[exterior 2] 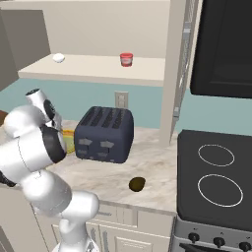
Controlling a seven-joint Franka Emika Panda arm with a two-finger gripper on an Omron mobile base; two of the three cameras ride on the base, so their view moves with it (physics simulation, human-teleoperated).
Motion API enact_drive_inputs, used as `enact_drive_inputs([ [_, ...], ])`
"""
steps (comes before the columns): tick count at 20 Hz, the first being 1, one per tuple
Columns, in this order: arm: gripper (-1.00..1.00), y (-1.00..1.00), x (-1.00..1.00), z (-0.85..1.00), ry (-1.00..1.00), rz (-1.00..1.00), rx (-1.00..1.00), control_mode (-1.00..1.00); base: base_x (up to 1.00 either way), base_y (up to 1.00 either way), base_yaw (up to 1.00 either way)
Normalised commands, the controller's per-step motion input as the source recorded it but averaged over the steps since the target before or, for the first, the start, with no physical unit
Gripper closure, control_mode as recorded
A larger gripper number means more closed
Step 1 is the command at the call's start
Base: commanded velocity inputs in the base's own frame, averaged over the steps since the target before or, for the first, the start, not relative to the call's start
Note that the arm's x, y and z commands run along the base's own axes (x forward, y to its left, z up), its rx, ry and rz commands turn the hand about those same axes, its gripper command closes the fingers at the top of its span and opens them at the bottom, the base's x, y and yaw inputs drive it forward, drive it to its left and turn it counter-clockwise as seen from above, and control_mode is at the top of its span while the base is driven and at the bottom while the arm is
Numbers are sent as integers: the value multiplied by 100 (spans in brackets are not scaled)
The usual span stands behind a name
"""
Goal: Pick the avocado and bread from the counter and place them on the plate. Then pick the jam from the cabinet and place it next to the plate. Lastly close the cabinet door.
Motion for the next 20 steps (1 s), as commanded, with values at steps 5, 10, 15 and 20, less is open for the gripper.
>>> enact_drive_inputs([
  [5,-100,-19,-55,45,0,10,0,-100,0,0,0],
  [10,-100,-18,-54,34,0,17,0,-100,0,0,0],
  [15,-100,-30,-54,14,0,15,-6,-100,0,0,0],
  [20,-100,-40,-77,14,0,9,-8,-100,0,0,0],
])
